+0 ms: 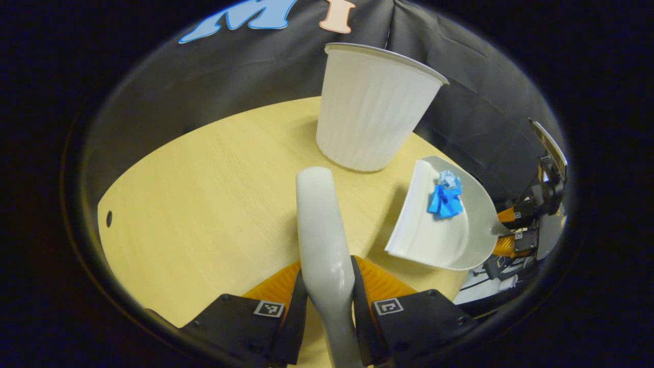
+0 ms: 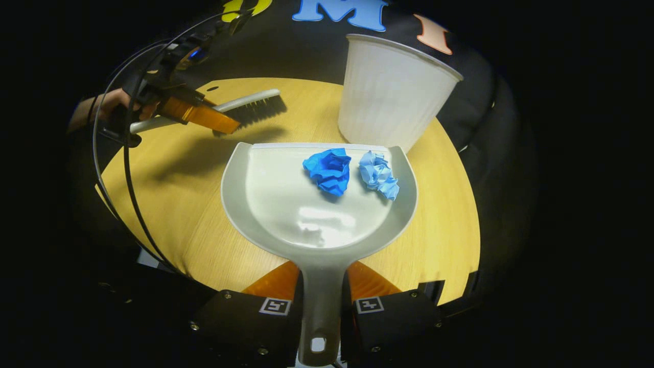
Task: Pick up the small broom and dustpan from the desktop, sweep the trash into the dustpan with the broom, and then empty the trash into the garbage bin.
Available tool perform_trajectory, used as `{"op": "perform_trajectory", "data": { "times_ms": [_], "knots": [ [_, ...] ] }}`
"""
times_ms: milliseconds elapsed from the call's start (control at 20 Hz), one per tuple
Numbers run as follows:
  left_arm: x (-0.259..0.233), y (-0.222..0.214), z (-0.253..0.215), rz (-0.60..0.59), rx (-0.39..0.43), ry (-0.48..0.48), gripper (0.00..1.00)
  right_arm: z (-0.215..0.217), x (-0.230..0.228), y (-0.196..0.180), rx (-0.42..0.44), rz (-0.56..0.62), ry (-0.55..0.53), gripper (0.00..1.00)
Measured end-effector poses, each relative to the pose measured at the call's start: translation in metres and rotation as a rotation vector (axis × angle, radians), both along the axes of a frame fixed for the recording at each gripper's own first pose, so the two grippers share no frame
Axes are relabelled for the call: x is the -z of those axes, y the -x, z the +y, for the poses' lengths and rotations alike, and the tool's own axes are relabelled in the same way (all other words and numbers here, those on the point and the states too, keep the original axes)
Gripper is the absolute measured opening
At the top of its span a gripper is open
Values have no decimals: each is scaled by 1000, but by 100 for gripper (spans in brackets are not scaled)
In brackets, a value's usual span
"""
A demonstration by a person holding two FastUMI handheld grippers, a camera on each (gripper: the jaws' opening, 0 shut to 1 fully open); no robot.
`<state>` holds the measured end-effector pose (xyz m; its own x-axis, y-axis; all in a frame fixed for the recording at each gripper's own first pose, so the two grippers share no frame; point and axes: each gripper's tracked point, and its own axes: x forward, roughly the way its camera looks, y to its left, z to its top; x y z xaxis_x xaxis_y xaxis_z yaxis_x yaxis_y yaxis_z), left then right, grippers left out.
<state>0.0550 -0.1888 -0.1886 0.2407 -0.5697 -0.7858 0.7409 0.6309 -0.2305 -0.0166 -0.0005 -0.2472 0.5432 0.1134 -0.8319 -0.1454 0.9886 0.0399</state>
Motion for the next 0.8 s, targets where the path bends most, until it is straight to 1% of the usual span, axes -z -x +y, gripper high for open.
{"op": "perform_trajectory", "data": {
  "times_ms": [100, 150, 250, 300, 350, 400, 450, 500, 550, 600, 650, 750, 800],
  "knots": [
    [2, -2, 7, 6, -22, -9, 49, 5, -4, -1, 38, -3, -16, 31],
    [3, -2, 7, 8, -32, -11, 49, 7, -4, -1, 53, -4, -17, 31],
    [4, -4, 26, 11, -53, -17, 49, 10, -6, -2, 75, -11, -18, 31],
    [5, -4, 33, 15, -60, -22, 52, 10, -7, -3, 84, -15, -22, 31],
    [6, -5, 39, 15, -68, -25, 49, 12, -7, -3, 89, -21, -28, 31],
    [6, -4, 46, 18, -72, -32, 52, 12, -11, -7, 92, -30, -31, 31],
    [7, -4, 51, 19, -76, -42, 52, 10, -13, -9, 93, -40, -31, 31],
    [7, -4, 55, 21, -79, -54, 47, 8, -17, -13, 94, -55, -25, 31],
    [6, -4, 61, 23, -86, -59, 51, 6, -19, -18, 95, -70, -23, 31],
    [5, -4, 64, 30, -93, -65, 49, 7, -21, -23, 97, -77, -31, 31],
    [5, -3, 69, 40, -99, -65, 51, 10, -23, -27, 98, -85, -48, 31],
    [7, -4, 78, 42, -111, -71, 47, 16, -32, -37, 94, -93, -83, 32],
    [8, -5, 83, 34, -124, -76, 47, 18, -36, -43, 91, -101, -103, 31]
  ]
}}
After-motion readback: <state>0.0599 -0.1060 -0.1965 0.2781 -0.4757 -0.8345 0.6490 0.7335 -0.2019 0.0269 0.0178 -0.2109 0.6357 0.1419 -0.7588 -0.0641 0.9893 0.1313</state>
